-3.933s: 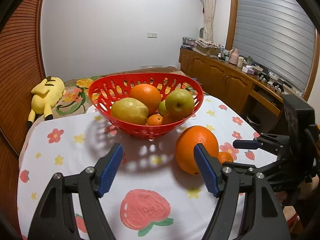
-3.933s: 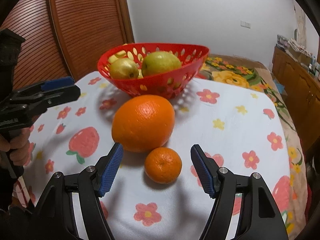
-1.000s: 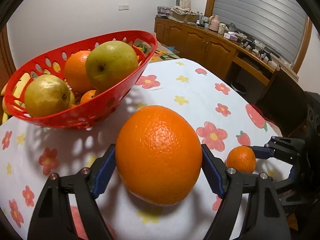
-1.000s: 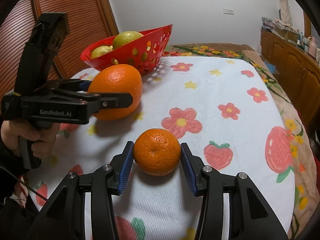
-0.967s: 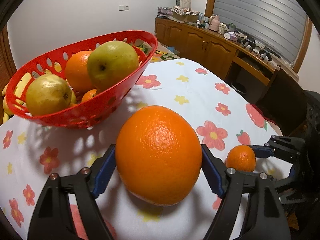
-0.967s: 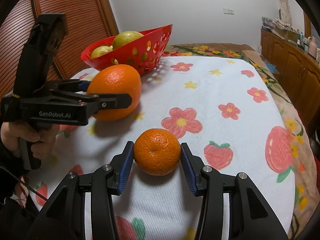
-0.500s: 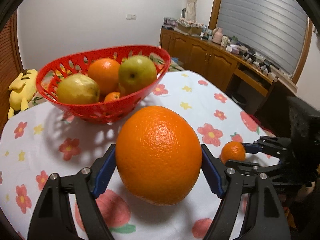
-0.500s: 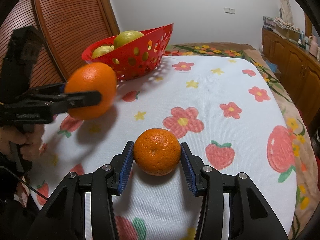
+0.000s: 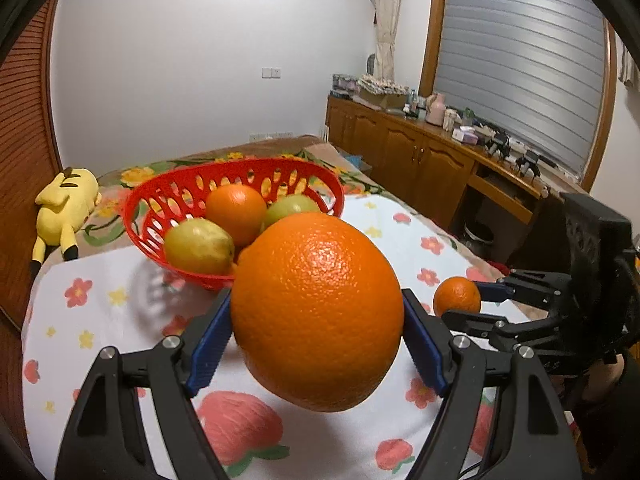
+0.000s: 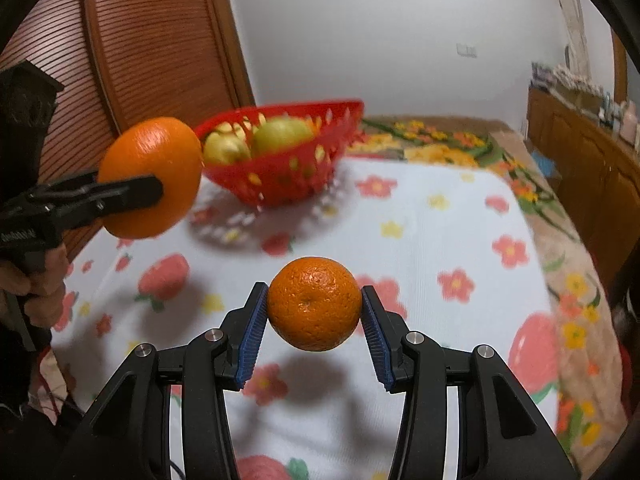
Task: Organize fruits
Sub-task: 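Lift and carry the orange and tangerine over the red basket with both tools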
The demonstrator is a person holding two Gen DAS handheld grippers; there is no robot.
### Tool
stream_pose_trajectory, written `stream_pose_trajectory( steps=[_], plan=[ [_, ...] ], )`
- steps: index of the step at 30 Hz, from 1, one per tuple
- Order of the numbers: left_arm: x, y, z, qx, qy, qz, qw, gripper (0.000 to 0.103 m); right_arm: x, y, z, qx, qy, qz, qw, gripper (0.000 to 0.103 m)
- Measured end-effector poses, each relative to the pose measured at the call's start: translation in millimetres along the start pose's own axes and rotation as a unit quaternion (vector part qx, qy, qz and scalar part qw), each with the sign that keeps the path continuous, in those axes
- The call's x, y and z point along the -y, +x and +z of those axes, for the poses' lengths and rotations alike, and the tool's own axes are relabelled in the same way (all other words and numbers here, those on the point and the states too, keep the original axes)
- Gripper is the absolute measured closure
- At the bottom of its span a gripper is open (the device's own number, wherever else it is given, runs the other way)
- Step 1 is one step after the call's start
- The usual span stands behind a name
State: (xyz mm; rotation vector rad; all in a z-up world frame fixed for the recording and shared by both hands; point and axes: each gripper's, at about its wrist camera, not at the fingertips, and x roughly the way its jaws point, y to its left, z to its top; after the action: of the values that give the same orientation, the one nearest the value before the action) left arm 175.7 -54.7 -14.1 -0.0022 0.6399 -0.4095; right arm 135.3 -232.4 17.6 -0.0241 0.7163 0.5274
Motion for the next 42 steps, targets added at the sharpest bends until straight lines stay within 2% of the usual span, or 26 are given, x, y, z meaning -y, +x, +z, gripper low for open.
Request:
stream_pose_trajectory(
  steps=[7,18,31,42],
  plan=[
    [-5.6,-11.2,10.4,0.017,0.001,0.012,0.9998,0.024,-14.7,-11.2,29.5,0.025,-0.024,0.003,0.999,0.056],
    [-22.8,-15.5,24.0,0.031,-0.003,0.026,0.9992,0.024,-29.0,-2.5,64.7,0.033,-0.052,0.009,0.998,0.056],
    [-56.5,11.5,52.6,0.027,-0.01,0.045,0.9986,0.024,-25.8,53.6,120.3,0.018,-0.085,0.007,0.996,0.056],
    [-89.1,41.6,72.9,0.014,-0.018,0.06,0.998,0.024,-4.6,107.5,150.8,-0.008,-0.076,0.014,0.997,0.056]
  ],
)
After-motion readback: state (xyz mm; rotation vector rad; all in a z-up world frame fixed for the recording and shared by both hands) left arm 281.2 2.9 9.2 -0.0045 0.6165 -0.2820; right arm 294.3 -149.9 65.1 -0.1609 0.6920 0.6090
